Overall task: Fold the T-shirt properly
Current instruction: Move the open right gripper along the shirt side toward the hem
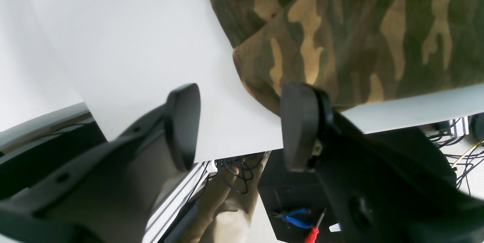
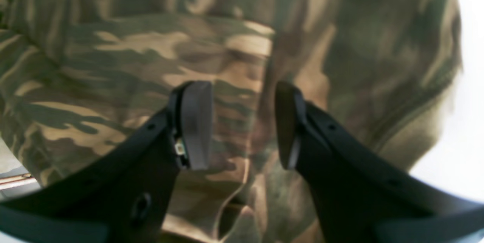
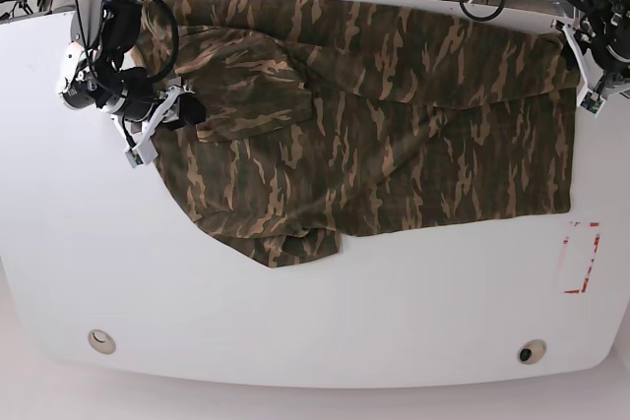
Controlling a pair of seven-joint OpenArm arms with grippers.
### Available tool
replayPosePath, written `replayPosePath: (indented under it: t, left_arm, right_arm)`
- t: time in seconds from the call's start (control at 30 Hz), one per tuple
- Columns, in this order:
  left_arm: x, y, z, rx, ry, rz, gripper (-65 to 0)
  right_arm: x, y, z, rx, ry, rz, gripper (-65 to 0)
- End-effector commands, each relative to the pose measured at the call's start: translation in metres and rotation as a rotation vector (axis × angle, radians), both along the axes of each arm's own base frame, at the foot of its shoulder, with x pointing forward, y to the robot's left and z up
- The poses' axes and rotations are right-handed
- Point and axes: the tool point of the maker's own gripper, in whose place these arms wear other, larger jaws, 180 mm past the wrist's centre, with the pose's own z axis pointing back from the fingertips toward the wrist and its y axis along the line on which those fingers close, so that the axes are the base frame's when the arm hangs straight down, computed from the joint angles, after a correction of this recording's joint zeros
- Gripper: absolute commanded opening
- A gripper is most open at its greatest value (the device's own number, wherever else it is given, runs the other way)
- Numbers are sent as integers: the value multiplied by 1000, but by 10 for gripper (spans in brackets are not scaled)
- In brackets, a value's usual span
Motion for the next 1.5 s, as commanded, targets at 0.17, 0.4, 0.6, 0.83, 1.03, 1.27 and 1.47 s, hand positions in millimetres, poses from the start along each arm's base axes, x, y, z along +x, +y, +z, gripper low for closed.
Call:
replayPosePath:
  t: [0.17, 0.4, 0.6, 0.83, 1.03, 1.27, 1.47]
  left_arm:
    - [5, 5, 8, 23, -21, -9, -344]
    - [5, 4, 8, 23, -22, -11, -344]
    - [5, 4, 8, 23, -22, -11, -344]
    - [3, 4, 7, 23, -16, -11, -344]
    - [3, 4, 7, 23, -16, -11, -344]
    - [3, 4, 7, 23, -16, -11, -344]
    - [3, 4, 7, 23, -16, -11, -344]
  right_arm:
    - [12, -1, 7, 34, -39, -16, -392]
    - [10, 22, 2, 42, -24, 59, -393]
    - [10, 28, 1, 55, -24, 60, -396]
    - [16, 28, 7, 62, -43, 56, -433]
    - [21, 27, 10, 54, -54, 59, -650]
    - [25, 27, 14, 57, -67, 57, -650]
    - [39, 25, 24, 49, -102, 56, -650]
